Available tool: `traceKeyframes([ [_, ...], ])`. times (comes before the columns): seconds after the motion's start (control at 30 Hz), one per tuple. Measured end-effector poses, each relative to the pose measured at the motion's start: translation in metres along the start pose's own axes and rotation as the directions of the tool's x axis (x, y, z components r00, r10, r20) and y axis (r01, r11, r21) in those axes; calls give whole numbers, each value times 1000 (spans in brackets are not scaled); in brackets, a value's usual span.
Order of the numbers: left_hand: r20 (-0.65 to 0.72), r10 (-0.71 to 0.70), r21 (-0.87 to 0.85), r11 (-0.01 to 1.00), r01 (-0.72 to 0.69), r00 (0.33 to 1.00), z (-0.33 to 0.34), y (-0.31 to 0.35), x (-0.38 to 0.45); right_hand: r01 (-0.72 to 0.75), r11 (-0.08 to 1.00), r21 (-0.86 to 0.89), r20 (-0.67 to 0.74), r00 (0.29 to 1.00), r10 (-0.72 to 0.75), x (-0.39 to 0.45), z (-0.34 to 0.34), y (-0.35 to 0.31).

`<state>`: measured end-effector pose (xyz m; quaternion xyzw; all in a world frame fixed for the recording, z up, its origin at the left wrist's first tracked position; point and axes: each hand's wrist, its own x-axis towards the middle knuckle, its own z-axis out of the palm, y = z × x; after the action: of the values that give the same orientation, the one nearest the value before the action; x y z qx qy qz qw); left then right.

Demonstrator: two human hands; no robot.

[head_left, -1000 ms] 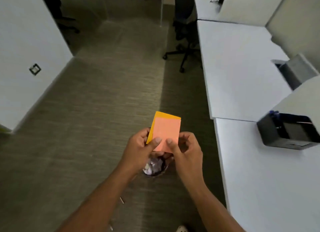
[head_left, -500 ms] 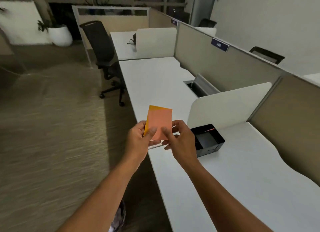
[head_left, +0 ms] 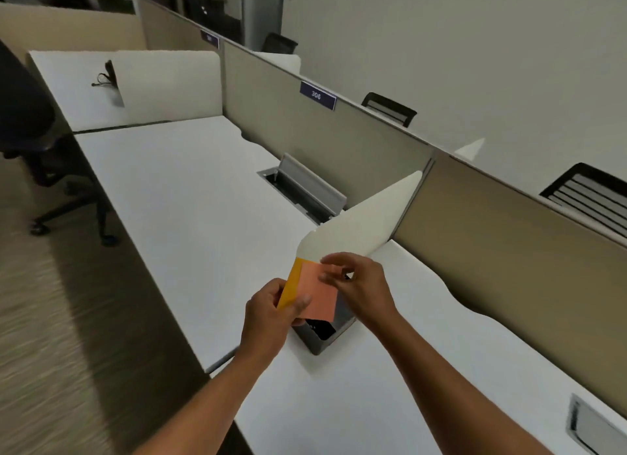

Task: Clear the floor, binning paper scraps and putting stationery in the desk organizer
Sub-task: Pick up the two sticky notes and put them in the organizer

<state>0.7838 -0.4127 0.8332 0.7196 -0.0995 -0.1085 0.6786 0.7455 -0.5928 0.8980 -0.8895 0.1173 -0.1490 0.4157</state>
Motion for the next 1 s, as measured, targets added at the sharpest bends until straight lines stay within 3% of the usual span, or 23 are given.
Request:
traceKeyframes([
  [0.17, 91, -64, 90, 994, 56, 994, -1, -15, 28, -44, 990, -133, 44, 998, 50, 14, -5, 16],
  [0.33, 153, -93, 95, 992, 79, 984, 1, -24, 44, -90, 975, -201, -32, 996, 85, 29, -9, 28],
  [0.5, 187, -123, 89, 990, 108, 975, 3, -27, 51, -41, 980, -195, 213, 974, 83, 40, -8, 32],
  [0.57, 206, -133, 83, 990, 118, 969, 4, -28, 53, -11, 973, -232, 237, 969, 68, 44, -3, 36],
  [0.8, 195, -145, 139, 983, 119, 970, 4, -40, 57, -56, 954, -293, 119, 988, 94, 48, -9, 58],
  [1.0, 182, -126, 280, 957, 71, 975, -4, -51, 62, -125, 914, -385, -122, 989, 84, 69, -22, 86],
])
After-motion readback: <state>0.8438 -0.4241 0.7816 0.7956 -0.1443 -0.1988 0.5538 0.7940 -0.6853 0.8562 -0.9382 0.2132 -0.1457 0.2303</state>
